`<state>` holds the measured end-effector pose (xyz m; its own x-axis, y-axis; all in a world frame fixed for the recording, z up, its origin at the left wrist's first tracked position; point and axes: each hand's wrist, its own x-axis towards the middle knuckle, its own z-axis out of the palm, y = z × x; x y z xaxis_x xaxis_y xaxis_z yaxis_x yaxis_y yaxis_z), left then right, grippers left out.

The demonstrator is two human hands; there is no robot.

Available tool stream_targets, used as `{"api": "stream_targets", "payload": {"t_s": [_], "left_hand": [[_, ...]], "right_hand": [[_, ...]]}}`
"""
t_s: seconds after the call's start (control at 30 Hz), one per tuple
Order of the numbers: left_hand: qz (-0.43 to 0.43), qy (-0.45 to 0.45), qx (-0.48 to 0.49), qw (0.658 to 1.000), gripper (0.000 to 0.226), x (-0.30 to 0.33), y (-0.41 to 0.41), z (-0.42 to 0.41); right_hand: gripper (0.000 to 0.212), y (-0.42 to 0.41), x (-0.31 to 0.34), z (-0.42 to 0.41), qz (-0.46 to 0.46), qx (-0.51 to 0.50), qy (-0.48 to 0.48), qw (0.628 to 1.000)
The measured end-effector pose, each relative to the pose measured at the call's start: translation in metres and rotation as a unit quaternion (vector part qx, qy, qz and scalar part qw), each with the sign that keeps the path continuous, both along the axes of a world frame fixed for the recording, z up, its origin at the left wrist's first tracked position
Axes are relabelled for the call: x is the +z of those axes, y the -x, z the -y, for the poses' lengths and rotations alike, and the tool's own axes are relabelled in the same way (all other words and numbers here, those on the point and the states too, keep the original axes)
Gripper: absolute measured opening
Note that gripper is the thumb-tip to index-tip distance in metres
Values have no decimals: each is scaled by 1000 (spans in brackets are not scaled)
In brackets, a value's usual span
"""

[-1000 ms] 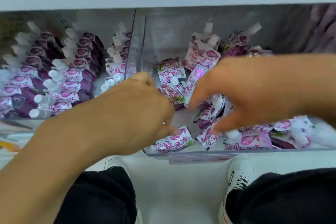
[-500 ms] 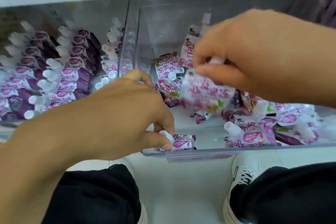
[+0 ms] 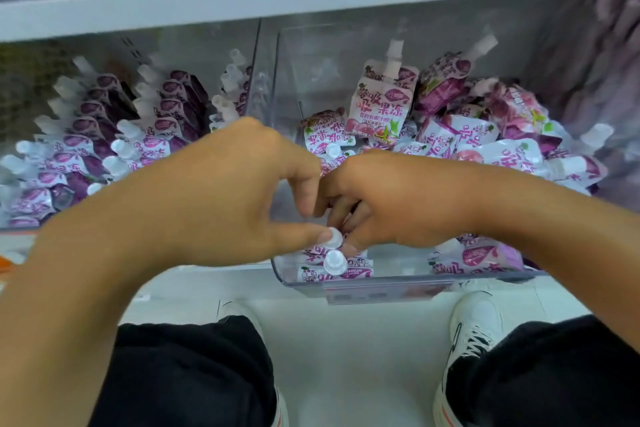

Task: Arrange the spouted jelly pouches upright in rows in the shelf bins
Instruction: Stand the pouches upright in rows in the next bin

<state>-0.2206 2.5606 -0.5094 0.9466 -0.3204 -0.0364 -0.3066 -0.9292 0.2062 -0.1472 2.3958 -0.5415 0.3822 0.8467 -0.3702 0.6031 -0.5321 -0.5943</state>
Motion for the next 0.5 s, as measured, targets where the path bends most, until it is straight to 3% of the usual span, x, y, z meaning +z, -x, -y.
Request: {"api": "stream_targets", "payload": {"t_s": [0.07, 0.17, 0.27, 0.33, 0.4, 0.5], "left_hand": [[5, -2, -1, 1000, 35, 2, 3, 5], [-12, -81, -9, 997, 50, -2, 1, 12], [-59, -138, -14, 989, 57, -7, -2, 15], [-85, -148, -20, 985, 50, -8, -4, 16], [-99, -160, -29, 982, 46, -8, -6, 18], [-110, -168, -36, 979, 48, -6, -5, 17]], "right_hand": [[41, 2, 0, 2, 27, -25, -17, 999], [47, -8, 20, 15, 118, -30, -12, 992], [60, -24, 35, 27, 312, 16, 46, 949], [62, -27, 30, 22, 349, 66, 68, 932], [54, -24, 16, 10, 362, 102, 83, 923], [20, -28, 6, 3, 362, 78, 51, 928]]}}
